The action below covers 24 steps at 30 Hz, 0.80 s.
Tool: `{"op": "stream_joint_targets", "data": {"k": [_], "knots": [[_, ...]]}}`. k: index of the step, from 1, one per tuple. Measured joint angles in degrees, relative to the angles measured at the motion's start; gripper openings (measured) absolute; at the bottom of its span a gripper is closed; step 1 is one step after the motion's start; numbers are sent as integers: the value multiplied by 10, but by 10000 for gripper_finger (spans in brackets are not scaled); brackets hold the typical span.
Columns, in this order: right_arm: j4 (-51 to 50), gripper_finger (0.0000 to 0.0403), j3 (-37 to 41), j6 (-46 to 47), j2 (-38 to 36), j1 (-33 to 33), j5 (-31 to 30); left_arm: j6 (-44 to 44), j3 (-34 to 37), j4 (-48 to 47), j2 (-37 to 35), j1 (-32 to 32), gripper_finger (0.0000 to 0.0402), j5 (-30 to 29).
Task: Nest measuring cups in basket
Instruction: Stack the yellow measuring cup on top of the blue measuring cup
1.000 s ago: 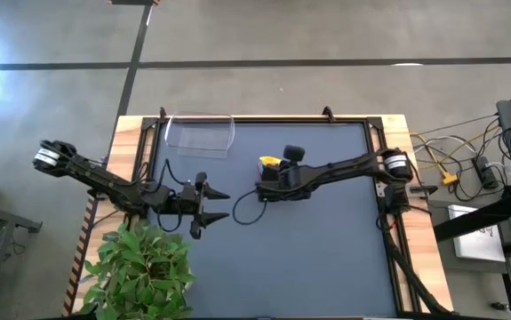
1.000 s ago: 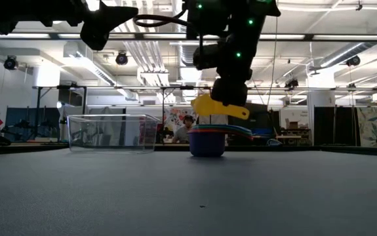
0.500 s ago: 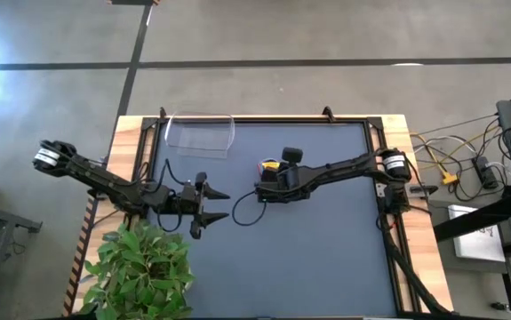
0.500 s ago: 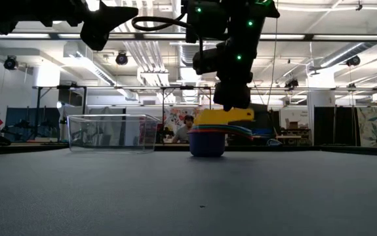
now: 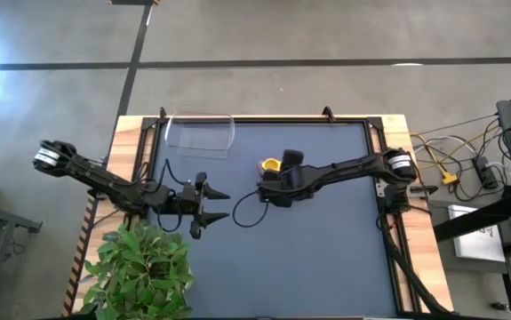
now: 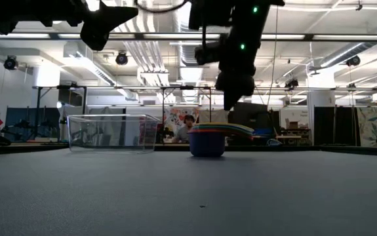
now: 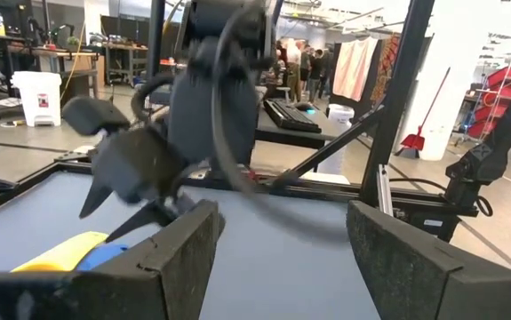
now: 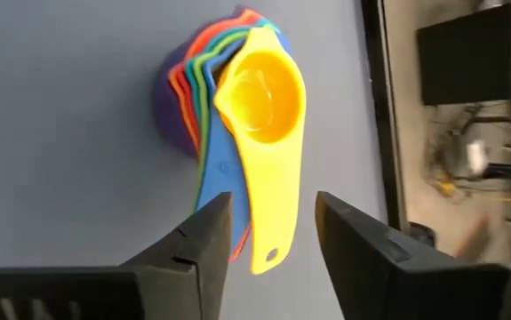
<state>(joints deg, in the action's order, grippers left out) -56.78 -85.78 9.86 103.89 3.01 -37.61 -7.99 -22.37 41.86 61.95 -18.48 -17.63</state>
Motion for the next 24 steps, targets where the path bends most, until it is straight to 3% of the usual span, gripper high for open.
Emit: {"op": "stream_joint_targets", "data": {"k": [4,12,18,21,24], "knots": [[8,172,2,8,-42,-7,55,0,0,-1,0,0,233,0],[61,213,35,1,-127,-94,274,0,0,0,0,0,233,0],[61,248,45,-31,-138,-160,303,0,0,0,0,0,233,1],[62,268,45,-33,-124,-182,349,0,0,0,0,0,233,1],[60,290,46,-46,-100,-192,351,0,0,0,0,0,233,1]]}}
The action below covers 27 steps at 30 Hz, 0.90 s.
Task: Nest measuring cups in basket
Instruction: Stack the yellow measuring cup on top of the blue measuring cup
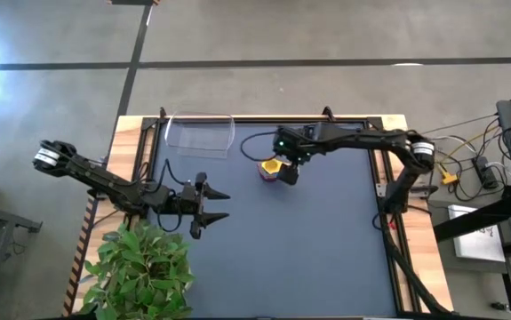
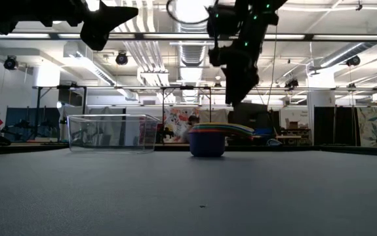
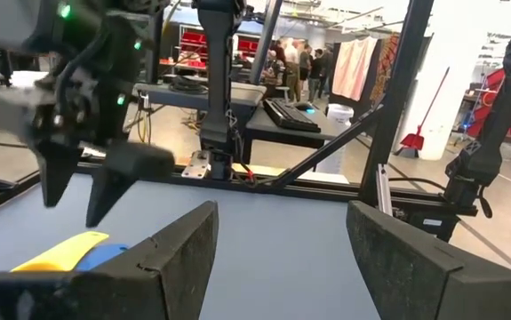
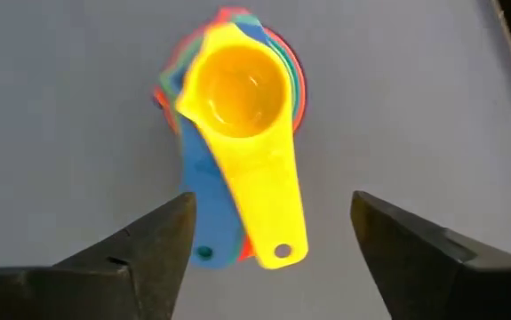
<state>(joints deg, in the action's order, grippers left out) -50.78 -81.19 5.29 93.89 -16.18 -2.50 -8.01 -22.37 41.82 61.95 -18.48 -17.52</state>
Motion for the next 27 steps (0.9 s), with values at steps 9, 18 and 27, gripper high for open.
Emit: {"op": "stream_joint_targets", "data": {"k": [9,18,27], "knots": [[-2,352,0,-20,32,-2,17,0,0,-11,0,0,233,0],[5,366,0,-30,44,-35,60,0,0,-13,0,0,233,0],[5,366,0,-22,47,-50,92,-2,0,-13,0,0,233,0]]}}
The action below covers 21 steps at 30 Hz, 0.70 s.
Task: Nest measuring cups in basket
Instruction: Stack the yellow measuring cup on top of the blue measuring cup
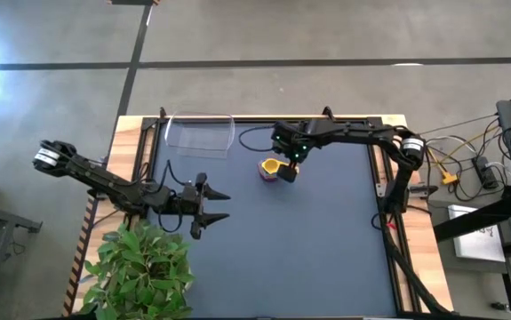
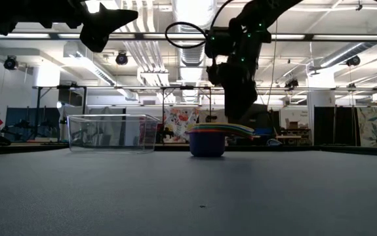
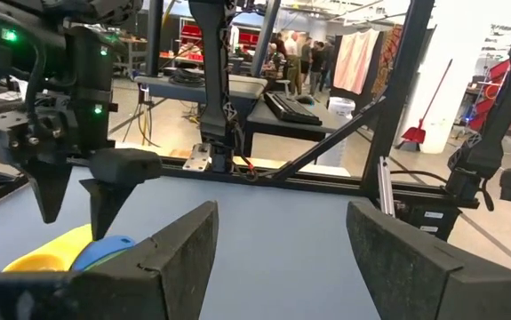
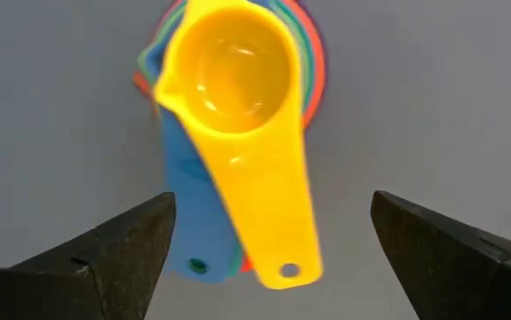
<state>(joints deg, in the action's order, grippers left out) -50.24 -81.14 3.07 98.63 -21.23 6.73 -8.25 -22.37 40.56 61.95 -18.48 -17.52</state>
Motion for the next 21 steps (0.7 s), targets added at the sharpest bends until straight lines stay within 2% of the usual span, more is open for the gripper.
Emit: {"op": "stream_joint_targets", "data": {"k": [6,21], "knots": [[-1,366,0,21,0,4,42,0,0,0,0,0,233,0],[0,366,1,31,0,22,38,-4,0,1,0,0,233,0]]}}
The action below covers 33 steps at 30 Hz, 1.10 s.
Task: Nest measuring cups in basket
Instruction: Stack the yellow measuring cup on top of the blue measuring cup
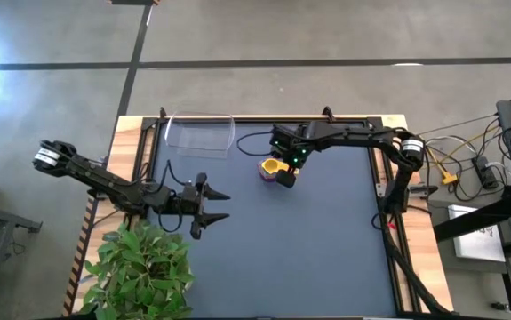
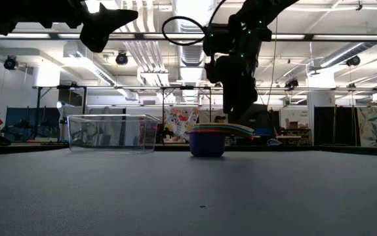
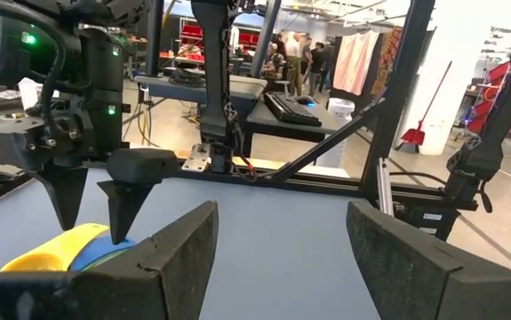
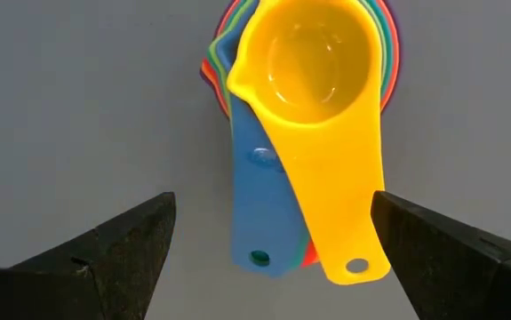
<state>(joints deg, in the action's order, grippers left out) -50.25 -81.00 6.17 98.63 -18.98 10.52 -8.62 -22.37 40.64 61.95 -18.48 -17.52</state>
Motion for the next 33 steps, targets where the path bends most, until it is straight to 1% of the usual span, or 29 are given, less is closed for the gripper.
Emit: {"op": "stream_joint_targets", "data": {"k": [2,6,8,18,28,33], "knots": [[3,366,6,-2,0,0,0,0,0,0,0,0,233,0],[16,366,19,-20,0,0,-33,-1,0,0,0,0,233,0],[15,366,21,-26,0,-1,-35,-1,0,0,0,0,233,0],[19,366,17,-45,0,-2,-31,-1,0,0,0,0,233,0],[47,366,18,-73,0,-29,-30,-1,0,0,0,0,233,0],[44,366,20,-62,0,-39,0,-1,0,-1,0,0,233,0]]}}
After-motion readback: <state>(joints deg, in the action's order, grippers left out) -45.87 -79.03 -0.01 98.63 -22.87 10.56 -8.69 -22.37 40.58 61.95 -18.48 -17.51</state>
